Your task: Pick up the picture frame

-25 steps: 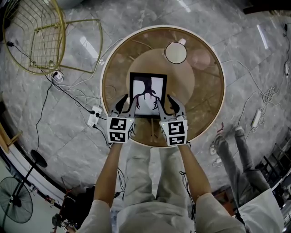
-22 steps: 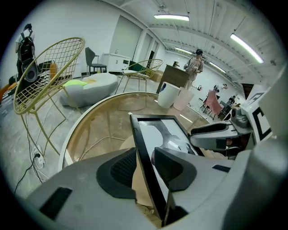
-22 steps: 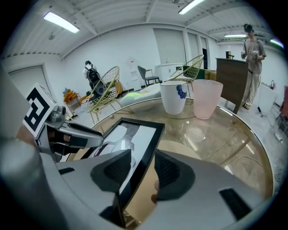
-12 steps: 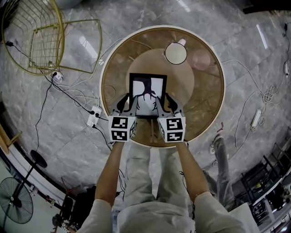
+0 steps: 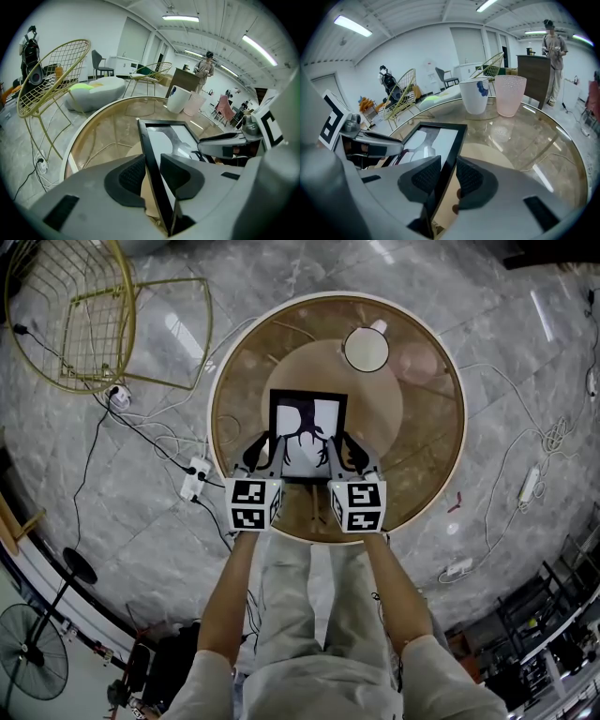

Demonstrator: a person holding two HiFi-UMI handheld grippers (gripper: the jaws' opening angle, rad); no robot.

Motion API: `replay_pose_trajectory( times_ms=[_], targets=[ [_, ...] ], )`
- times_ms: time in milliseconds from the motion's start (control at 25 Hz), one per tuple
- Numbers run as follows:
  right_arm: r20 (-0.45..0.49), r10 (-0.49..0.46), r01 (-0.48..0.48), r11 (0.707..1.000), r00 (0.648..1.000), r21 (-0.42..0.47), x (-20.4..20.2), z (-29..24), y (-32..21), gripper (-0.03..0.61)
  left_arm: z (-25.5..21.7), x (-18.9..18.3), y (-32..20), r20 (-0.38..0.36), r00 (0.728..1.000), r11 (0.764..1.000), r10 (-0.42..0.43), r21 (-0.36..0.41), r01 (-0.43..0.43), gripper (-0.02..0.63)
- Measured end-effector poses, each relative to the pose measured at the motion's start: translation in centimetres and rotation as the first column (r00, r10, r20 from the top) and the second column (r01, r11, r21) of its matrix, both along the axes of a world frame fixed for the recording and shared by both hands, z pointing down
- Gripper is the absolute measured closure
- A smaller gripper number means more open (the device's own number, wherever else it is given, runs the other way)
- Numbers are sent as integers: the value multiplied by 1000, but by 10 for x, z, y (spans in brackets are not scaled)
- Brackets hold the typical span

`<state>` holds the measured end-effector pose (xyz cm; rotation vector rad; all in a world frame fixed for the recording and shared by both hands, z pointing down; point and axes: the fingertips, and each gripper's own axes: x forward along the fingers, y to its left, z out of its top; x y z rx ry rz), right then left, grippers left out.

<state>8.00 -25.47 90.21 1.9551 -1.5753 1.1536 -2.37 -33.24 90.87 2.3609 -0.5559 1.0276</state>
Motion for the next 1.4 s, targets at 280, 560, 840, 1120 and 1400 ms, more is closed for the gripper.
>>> replay_pose_trajectory(
  times_ms=[280, 560, 840, 1120, 1400],
  targets=[
    [11, 12, -12, 1000, 1000, 3, 1, -2, 2, 486, -3, -3, 0, -6, 1000, 1000, -13, 0, 13, 529],
    [11, 26, -27, 999, 1000, 19, 1, -11, 3, 496, -13, -5, 2, -18, 999, 999, -33, 14, 33, 535],
    [3, 29, -30, 999, 1000, 38, 4, -24, 4, 499, -25, -4, 5, -37, 998, 998, -57, 20, 58, 537],
    [-20, 40, -38, 998, 999, 58, 7, -43, 7, 502, -42, -1, 8, -56, 996, 997, -73, 33, 75, 538],
    [-59, 34, -28, 995, 998, 98, 13, -71, 5, 502, -69, 4, 7, -84, 993, 993, -89, 65, 94, 539]
  ],
)
